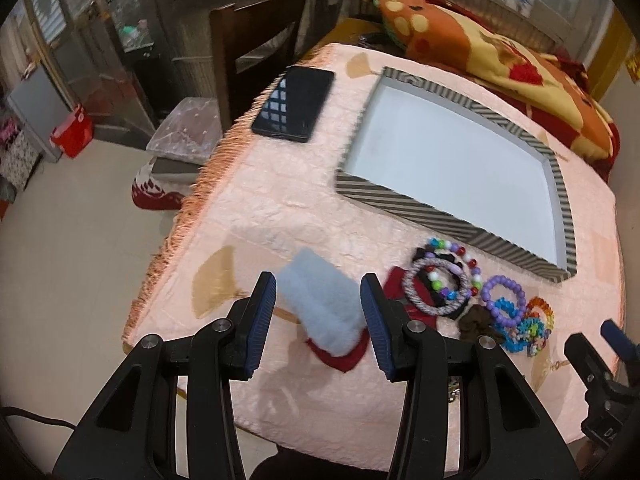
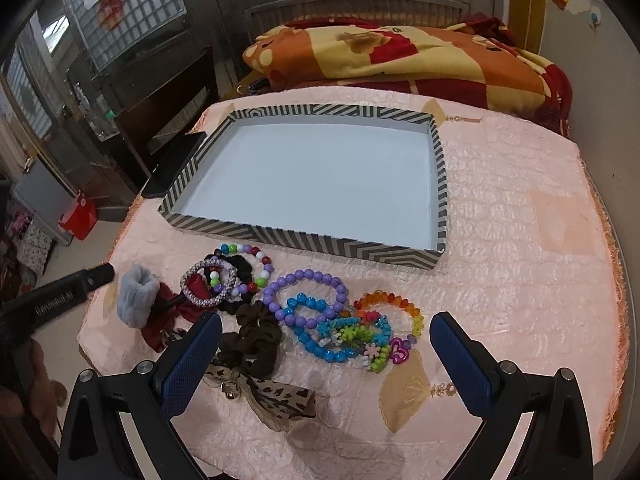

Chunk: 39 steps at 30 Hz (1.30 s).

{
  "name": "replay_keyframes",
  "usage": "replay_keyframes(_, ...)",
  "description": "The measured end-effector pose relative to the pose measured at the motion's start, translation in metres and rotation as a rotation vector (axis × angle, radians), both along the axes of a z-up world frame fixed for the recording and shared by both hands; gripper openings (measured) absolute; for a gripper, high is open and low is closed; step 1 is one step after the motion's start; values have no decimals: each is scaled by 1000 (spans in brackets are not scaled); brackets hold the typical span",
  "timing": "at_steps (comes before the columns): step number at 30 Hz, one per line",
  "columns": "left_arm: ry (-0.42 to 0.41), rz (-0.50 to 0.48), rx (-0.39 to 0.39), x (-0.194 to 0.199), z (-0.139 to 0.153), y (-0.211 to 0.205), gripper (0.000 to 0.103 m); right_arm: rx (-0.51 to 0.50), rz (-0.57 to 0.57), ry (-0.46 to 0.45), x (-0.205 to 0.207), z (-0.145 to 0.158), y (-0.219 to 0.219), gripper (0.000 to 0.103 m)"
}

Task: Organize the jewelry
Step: 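Close the left gripper on the light blue fuzzy scrunchie, then lift the blue scrunchie with the left gripper while the right gripper grasps the grey braided bracelet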

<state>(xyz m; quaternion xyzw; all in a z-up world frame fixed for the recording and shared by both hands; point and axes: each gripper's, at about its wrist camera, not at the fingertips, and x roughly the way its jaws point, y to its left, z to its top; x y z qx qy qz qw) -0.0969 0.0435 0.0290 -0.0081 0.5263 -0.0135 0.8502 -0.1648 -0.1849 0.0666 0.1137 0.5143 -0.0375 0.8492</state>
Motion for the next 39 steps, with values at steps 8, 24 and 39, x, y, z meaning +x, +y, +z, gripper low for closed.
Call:
replay_keyframes(8,30,19,-37,2,-3,24,43,61,18,-19,1,-2,-3,103)
replay_keyframes(24,120,-118,-135,-4,-24,13,58,94,113,11,17,-12,20,101)
replay_keyframes(39,242,162,-295,35,-42,34,70,91,268,62,63,-37,60,62)
